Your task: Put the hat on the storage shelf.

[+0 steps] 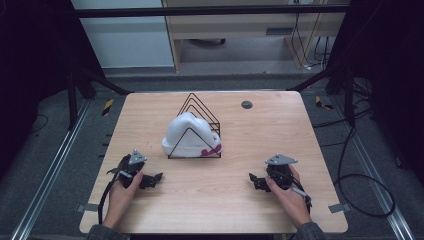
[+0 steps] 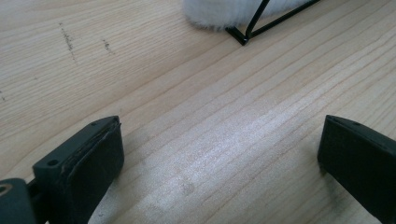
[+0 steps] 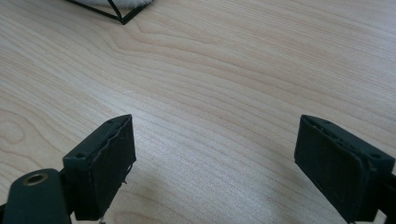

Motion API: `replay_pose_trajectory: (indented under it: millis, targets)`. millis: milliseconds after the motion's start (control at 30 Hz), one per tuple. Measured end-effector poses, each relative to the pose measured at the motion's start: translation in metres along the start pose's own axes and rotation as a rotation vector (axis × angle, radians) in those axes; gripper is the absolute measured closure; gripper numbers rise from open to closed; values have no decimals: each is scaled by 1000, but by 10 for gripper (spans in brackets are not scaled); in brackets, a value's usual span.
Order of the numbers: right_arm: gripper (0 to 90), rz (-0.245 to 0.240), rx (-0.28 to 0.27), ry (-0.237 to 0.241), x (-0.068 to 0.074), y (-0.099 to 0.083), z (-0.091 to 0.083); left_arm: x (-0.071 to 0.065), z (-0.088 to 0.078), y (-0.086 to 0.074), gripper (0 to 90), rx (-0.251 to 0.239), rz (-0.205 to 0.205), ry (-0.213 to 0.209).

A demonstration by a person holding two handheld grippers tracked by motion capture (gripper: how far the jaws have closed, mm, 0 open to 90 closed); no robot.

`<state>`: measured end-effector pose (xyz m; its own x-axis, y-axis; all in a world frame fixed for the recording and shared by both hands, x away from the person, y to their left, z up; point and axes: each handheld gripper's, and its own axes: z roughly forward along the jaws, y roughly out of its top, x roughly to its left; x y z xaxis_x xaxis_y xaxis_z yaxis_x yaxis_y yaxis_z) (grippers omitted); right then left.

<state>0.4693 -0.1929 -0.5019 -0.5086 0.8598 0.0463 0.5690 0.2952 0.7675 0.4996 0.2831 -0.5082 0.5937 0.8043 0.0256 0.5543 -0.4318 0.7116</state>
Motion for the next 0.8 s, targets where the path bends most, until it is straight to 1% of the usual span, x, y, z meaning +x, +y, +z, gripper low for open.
replay_pose_trajectory:
  millis: [200,267,300,367,400,533,567,733,800]
  targets:
    - [128,11,3,-6,0,-3,5,0,0,0,0,0,0,0]
    - [126,21,10,-9,2,-5,8,0,0,0,0,0,0,0]
    - [124,16,17,-9,2,-5,8,0,0,0,0,0,1,-1]
    - [125,18,8,-13,2,-5,9,0,0,0,0,0,0,-1]
    - [124,20,14,-19,3,-5,9,0,0,0,0,0,0,-1]
    - [106,-22,40,-58,7,-4,12,0,0,0,0,0,0,-2]
    - [102,-12,42,-60,8,-4,12,0,0,0,0,1,5,-2]
    - [102,-9,41,-66,9,-4,12,0,-1,-1,0,2,8,-6]
    - [102,15,40,-94,12,-4,12,0,-1,-1,0,3,10,-7]
